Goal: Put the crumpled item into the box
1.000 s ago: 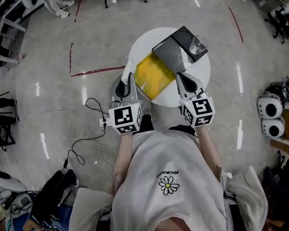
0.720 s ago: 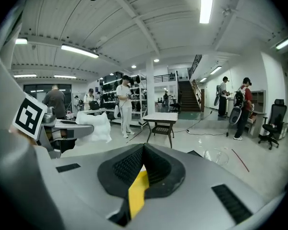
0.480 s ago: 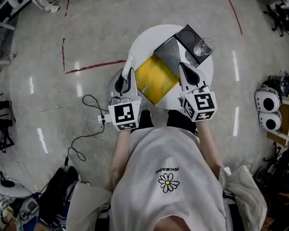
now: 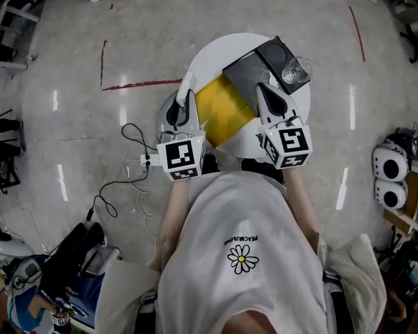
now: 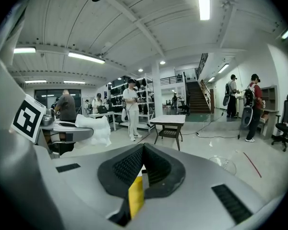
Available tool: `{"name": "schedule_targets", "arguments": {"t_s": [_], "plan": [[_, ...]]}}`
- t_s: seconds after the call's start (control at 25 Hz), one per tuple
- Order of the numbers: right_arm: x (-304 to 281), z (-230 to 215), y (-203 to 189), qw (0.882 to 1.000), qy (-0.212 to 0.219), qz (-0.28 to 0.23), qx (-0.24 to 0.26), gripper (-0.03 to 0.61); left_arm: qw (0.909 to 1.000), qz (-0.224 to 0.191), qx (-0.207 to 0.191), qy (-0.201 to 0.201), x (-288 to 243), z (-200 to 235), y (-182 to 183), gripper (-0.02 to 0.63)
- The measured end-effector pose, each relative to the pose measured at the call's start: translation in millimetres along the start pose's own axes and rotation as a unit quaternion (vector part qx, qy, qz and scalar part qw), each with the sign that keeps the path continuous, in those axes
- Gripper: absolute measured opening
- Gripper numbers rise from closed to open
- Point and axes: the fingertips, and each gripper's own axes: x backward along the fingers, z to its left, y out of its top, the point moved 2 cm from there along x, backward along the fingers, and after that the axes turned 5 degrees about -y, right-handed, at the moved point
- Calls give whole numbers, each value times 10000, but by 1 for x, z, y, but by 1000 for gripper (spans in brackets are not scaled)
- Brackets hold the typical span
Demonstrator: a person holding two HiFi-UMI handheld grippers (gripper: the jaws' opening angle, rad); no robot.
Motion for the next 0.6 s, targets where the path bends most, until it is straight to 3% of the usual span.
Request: {"name": "schedule_targets", "arguments": {"t_s": [0.24, 0.4, 0.52, 0.6], "plan": [[-5, -1, -2, 9999, 165, 1, 6, 0, 9998, 42, -138, 133, 0, -3, 1, 46], [-6, -2, -5, 9998, 206, 47, 21, 0, 9923, 217, -1215, 124, -5, -14, 1, 44], [-4, -6, -5, 9998, 165, 72, 17, 0, 9788, 421, -2004, 45, -15, -25, -5, 44], [-4, -8, -6, 9999, 114, 87, 1, 0, 9651, 614, -2545, -95, -24, -30, -14, 44]]}}
